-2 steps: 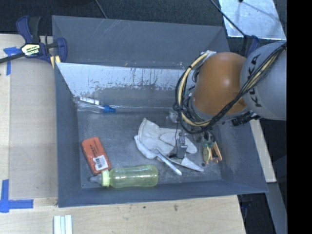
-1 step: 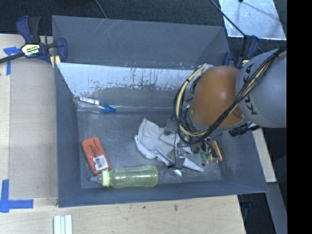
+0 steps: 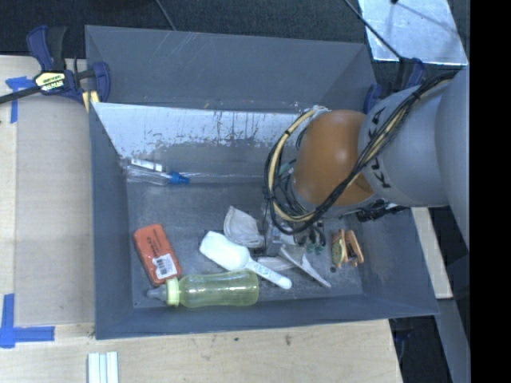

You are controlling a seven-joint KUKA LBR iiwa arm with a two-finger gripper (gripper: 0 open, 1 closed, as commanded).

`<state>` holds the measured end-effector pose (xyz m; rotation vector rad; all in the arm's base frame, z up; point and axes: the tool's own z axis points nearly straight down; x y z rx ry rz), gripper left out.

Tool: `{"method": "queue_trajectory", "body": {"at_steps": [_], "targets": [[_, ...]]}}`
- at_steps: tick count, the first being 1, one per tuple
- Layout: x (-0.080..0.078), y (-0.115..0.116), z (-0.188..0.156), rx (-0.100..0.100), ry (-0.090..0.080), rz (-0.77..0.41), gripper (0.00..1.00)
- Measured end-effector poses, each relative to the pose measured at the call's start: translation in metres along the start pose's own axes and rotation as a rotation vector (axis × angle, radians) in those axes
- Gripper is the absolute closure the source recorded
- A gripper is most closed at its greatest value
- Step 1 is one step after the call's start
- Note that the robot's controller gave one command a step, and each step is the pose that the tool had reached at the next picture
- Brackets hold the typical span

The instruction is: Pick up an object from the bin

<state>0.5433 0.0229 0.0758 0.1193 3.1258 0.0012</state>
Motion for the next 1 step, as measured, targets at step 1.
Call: {"method": "queue_trajectory", "body": {"at_steps": [1], "targets": [[0.0, 0.0, 0.0, 0.0, 0.0, 0.0, 1.0]]}}
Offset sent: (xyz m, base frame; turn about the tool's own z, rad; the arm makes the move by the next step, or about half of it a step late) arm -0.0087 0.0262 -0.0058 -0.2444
